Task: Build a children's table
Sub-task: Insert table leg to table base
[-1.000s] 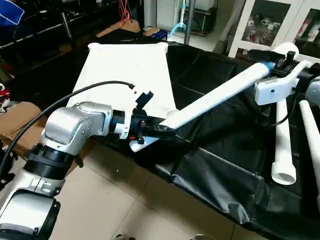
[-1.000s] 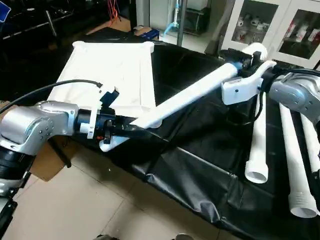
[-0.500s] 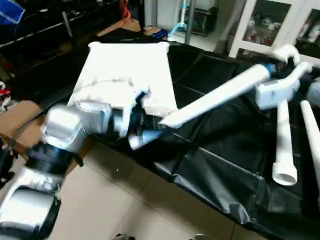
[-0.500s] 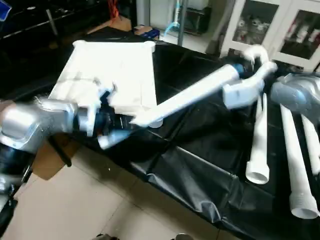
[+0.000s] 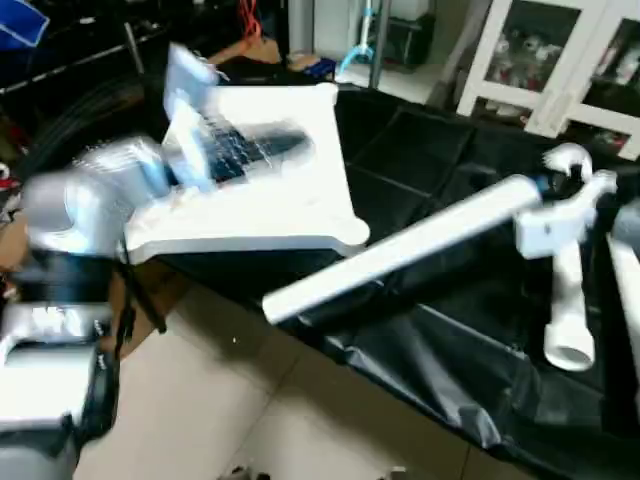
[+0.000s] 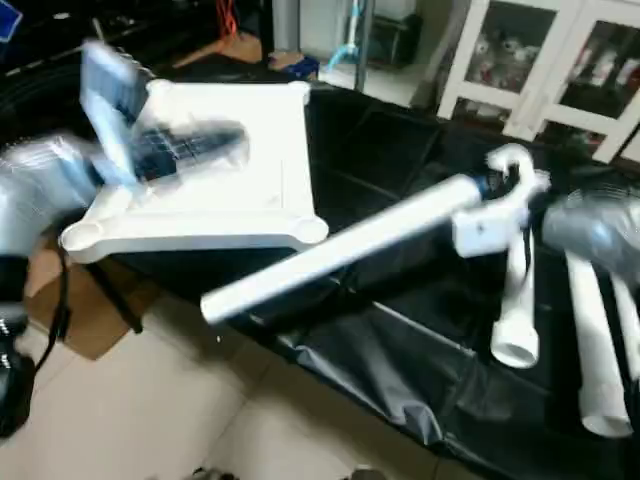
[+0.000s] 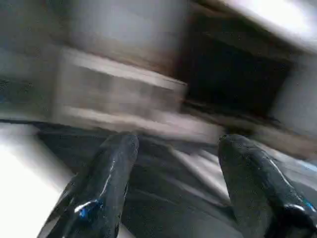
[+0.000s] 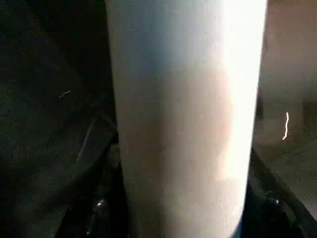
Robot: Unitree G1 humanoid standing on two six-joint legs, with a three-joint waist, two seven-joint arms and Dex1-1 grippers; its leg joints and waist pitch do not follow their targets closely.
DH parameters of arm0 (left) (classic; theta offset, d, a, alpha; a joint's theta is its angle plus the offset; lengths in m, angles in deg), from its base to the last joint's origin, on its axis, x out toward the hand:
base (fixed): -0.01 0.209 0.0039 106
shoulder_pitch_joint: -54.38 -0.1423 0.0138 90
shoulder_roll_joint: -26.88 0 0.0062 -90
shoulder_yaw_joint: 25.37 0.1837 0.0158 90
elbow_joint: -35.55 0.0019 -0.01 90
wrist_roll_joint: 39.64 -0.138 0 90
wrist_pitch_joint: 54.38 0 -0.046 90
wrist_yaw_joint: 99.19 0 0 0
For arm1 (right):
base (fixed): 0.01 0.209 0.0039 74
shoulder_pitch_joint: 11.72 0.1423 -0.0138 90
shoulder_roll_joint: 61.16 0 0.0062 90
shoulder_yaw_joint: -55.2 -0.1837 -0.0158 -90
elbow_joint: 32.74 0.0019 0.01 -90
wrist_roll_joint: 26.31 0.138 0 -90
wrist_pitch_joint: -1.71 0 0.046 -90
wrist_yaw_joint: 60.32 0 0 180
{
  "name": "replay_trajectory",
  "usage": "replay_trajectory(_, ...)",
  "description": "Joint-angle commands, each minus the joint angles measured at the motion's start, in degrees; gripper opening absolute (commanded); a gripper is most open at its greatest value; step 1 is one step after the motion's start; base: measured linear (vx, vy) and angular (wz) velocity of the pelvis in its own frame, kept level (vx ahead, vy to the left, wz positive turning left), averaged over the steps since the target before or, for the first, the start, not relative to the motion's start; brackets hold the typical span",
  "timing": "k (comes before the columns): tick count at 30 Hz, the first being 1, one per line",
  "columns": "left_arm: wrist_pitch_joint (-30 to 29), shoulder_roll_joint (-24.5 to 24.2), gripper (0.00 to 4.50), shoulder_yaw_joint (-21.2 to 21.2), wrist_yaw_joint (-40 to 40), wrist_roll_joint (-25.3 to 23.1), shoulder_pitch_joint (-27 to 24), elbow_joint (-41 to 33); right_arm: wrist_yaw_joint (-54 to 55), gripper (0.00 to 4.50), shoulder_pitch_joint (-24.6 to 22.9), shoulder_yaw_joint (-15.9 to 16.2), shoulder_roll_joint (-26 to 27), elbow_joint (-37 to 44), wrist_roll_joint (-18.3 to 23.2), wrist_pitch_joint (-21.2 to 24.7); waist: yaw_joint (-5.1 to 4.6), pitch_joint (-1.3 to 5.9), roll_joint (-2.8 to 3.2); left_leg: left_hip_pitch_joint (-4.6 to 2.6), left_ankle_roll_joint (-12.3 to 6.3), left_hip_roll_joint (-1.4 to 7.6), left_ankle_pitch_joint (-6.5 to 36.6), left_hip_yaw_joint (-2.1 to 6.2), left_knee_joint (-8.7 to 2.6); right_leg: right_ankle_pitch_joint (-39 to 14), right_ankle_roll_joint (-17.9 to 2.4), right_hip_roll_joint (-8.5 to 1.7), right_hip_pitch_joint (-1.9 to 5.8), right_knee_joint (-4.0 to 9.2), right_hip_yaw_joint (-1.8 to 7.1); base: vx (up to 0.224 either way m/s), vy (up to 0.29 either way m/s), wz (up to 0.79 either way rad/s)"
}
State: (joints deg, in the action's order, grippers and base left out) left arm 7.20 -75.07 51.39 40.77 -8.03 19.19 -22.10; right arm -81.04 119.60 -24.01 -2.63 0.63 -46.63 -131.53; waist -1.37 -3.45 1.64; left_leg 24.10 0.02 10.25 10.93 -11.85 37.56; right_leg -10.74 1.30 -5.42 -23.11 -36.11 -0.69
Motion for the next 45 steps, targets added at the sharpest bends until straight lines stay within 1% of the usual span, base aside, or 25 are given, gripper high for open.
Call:
replay_trajectory(1,4.94,-0.98,3.02,-2.13,8.09,-4.0,-1.21,3.73,-2.61,1.94,-2.59,-5.0,0.51,1.21,8.84,6.59,-0.15,4.99,-0.95,-1.93,-7.02,1.63,12.23,1.13,-3.95,-1.01,-18.33,-0.79,2.92,3.32,0.23,0.0,0.0,0.0)
replay_trajectory(4,8.34,-0.7,3.02,-2.84,13.27,-6.42,-3.34,4.53,-6.27,1.93,-7.62,-7.66,5.48,10.12,19.41,14.61,0.09,5.14,-0.58,-1.9,-7.54,1.95,9.62,1.25,-4.09,0.73,-19.45,-1.18,2.87,3.09,0.13,0.0,0.0,0.0)
replay_trajectory(5,9.45,0.18,3.02,-3.02,16.14,-7.63,-4.5,3.99,-6.1,1.93,-9.92,-9.34,9.43,16.92,26.76,20.95,0.17,5.1,-0.31,-1.99,-7.8,1.83,9.63,1.22,-4.14,0.93,-19.52,-1.06,2.92,3.19,0.07,0.0,0.0,0.0)
replay_trajectory(6,9.62,0.77,3.02,-2.85,17.2,-8.32,-4.92,3.55,-5.56,1.93,-10.54,-9.75,11.03,19.73,29.57,23.86,0.17,5.04,-0.39,-1.85,-8.15,2.17,9.4,1.35,-4.38,1.5,-19.38,-1.54,2.98,3.02,0.26,0.0,0.0,0.0)
replay_trajectory(7,9.93,2.27,3.02,-2.26,19.6,-10.04,-5.83,2.5,-4.35,1.93,-11.78,-10.52,14.68,26.12,35.82,30.72,0.32,5.11,-0.25,-2.19,-7.72,2.28,9.3,1.37,-4.55,0.92,-18.82,-1.29,2.8,3.28,0.08,0.0,0.0,0.0)
replay_trajectory(8,9.93,2.49,3.02,-2.11,19.86,-10.29,-5.93,2.36,-4.21,1.93,-11.85,-10.55,15.11,26.85,36.48,31.58,0.48,5.09,-0.15,-2.49,-7.6,2.45,9.48,1.43,-4.56,0.96,-19.14,-1.41,2.49,3.12,0.17,0.0,0.0,0.0)
replay_trajectory(9,9.87,3.91,3.02,-0.93,20.1,-11.32,-6.68,0.11,-3.51,1.93,-11.99,-10.31,17.04,30.24,40.43,35.55,0.75,5.17,0.04,-2.58,-6.39,2.56,10.2,1.5,-4.75,-0.8,-19.0,-1.41,2.23,3.19,-0.02,0.0,0.0,0.0)
replay_trajectory(10,8.66,5.39,3.02,0.56,19.76,-11.79,-7.4,-2.52,-3.58,1.93,-12.09,-9.73,18.6,33.52,44.51,39.43,1.0,4.96,-0.26,-2.81,-5.66,2.7,10.51,1.44,-4.97,-1.2,-18.95,-1.47,2.39,3.44,0.14,0.0,0.0,0.0)
replay_trajectory(11,8.82,6.34,3.02,1.7,19.82,-11.96,-7.59,-3.39,-4.38,1.93,-12.28,-10.16,19.77,35.94,46.99,42.7,1.37,4.93,-0.03,-2.82,-5.28,2.86,10.45,1.54,-5.06,-1.54,-18.8,-1.69,2.26,3.31,0.21,0.0,0.0,0.0)
replay_trajectory(12,9.65,10.22,3.02,3.85,20.46,-11.61,-8.74,-8.09,-7.01,1.93,-12.52,-8.94,21.26,41.94,55.56,50.81,1.65,4.89,-0.25,-2.95,-4.95,2.82,10.35,1.42,-5.21,-1.63,-18.15,-1.48,2.3,3.48,0.24,0.0,0.0,0.0)
replay_trajectory(13,10.7,12.95,3.02,3.43,19.32,-9.07,-9.26,-11.11,-8.24,1.93,-12.38,-8.11,21.72,43.87,58.79,52.95,2.42,4.96,0.07,-3.08,-4.71,3.06,9.12,1.49,-5.27,-0.18,-18.09,-1.73,2.25,3.32,0.28,0.0,0.0,0.0)
replay_trajectory(14,10.75,13.87,3.02,3.12,18.61,-7.82,-9.46,-12.25,-8.55,1.93,-12.31,-7.85,21.85,44.29,59.57,53.31,2.79,5.07,0.19,-3.08,-4.4,3.09,8.67,1.55,-5.24,0.3,-17.81,-1.75,2.16,3.22,0.21,0.0,0.0,0.0)
replay_trajectory(15,8.96,16.87,3.19,1.76,14.79,-0.86,-10.16,-16.59,-9.3,1.93,-12.06,-7.67,22.35,45.15,60.68,54.14,3.28,5.17,-0.05,-3.13,-3.69,2.88,8.19,1.32,-5.2,0.29,-17.42,-1.73,1.9,3.21,0.17,0.0,0.0,0.0)
replay_trajectory(16,7.23,18.33,3.29,1.42,12.37,4.45,-10.94,-20.13,-9.39,1.93,-12.25,-8.22,22.52,45.64,58.89,55.55,3.75,5.15,-0.57,-2.86,-2.87,2.75,7.27,1.15,-5.21,0.62,-17.5,-1.88,2.03,3.04,0.3,0.0,0.0,0.0)
replay_trajectory(17,5.29,18.9,3.36,1.97,9.48,8.77,-11.99,-23.54,-9.64,1.93,-12.5,-8.38,22.42,45.7,56.23,56.15,3.96,5.12,-0.57,-2.79,-2.26,2.69,6.81,1.08,-5.22,0.65,-17.67,-1.93,2.0,2.85,0.33,0.0,0.0,0.0)
replay_trajectory(18,4.39,19.1,3.39,3.29,7.07,10.82,-13.15,-26.75,-9.6,1.93,-13.16,-8.46,22.08,46.96,54.33,57.75,4.07,5.12,-1.24,-2.52,-1.78,2.48,6.05,0.97,-5.25,0.49,-17.76,-1.89,2.06,2.78,0.3,0.0,0.0,0.0)
replay_trajectory(19,4.37,19.07,3.39,4.0,6.42,10.86,-13.51,-27.65,-9.7,1.93,-13.4,-8.44,21.94,47.46,54.12,58.44,4.06,4.94,-1.05,-2.55,-1.48,2.28,6.26,0.92,-5.33,-0.79,-17.03,-1.72,1.93,3.0,0.29,0.0,0.0,0.0)
replay_trajectory(21,5.52,18.3,3.63,8.22,3.02,7.53,-14.84,-30.19,-10.07,1.93,-14.69,-8.0,20.54,51.19,56.17,62.99,3.98,4.68,-1.48,-2.62,-1.62,2.32,7.75,0.95,-5.42,-3.69,-15.14,-1.83,2.08,3.51,0.55,0.0,0.0,0.0)
replay_trajectory(24,6.36,18.86,3.8,9.14,2.11,4.94,-14.8,-30.25,-10.43,1.93,-15.54,-6.74,18.27,54.44,58.04,66.25,3.6,4.4,-1.67,-2.69,-0.43,2.33,9.79,1.05,-5.71,-8.91,-11.99,-1.84,1.89,4.23,0.8,0.0,0.0,0.0)
replay_trajectory(26,5.3,19.27,4.13,9.34,1.68,5.05,-14.11,-29.86,-11.31,1.93,-15.91,-5.81,17.01,55.49,58.17,66.99,3.47,4.41,-1.78,-2.62,0.48,2.37,10.14,1.14,-5.76,-9.99,-11.06,-1.94,1.88,4.28,0.82,0.0,0.0,0.0)
replay_trajectory(28,2.43,19.17,4.17,10.36,0.68,6.14,-13.45,-29.83,-12.75,1.93,-16.34,-4.89,15.77,56.8,58.19,67.73,3.29,4.39,-1.83,-2.54,1.08,2.28,10.18,1.14,-5.8,-10.1,-10.65,-1.93,1.83,4.25,0.86,0.0,0.0,0.0)
replay_trajectory(32,0.35,19.22,4.39,12.24,2.31,6.95,-12.37,-28.36,-16.33,1.93,-16.92,-4.34,15.64,60.19,56.11,69.25,3.24,4.63,-1.79,-2.5,0.16,2.15,8.31,1.07,-5.56,-6.43,-11.33,-1.71,1.8,4.13,0.88,0.0,0.0,0.0)
replay_trajectory(36,-3.19,22.17,4.5,9.35,2.65,11.38,-9.7,-26.09,-18.24,1.93,-18.76,-2.88,14.39,63.6,55.34,69.27,3.51,4.72,-1.56,-2.49,-0.65,2.19,6.08,1.01,-5.46,-2.59,-13.07,-1.81,2.1,3.71,0.89,0.0,0.0,0.0)
replay_trajectory(40,-4.55,23.22,4.5,7.78,2.12,13.74,-8.63,-25.74,-18.75,1.93,-19.31,-2.61,14.07,64.2,55.43,69.18,3.57,4.72,-1.44,-2.61,-1.1,2.2,6.78,1.08,-5.46,-2.63,-14.45,-1.7,2.2,3.84,0.74,0.0,0.0,0.0)
replay_trajectory(45,-7.69,22.96,4.5,5.04,-0.09,20.84,-7.11,-26.17,-19.85,1.93,-19.85,-3.21,14.6,64.63,53.95,69.82,3.48,4.68,-1.36,-2.67,-0.95,2.2,7.21,1.1,-5.51,-3.16,-14.72,-1.65,2.23,3.84,0.69,0.0,0.0,0.0)
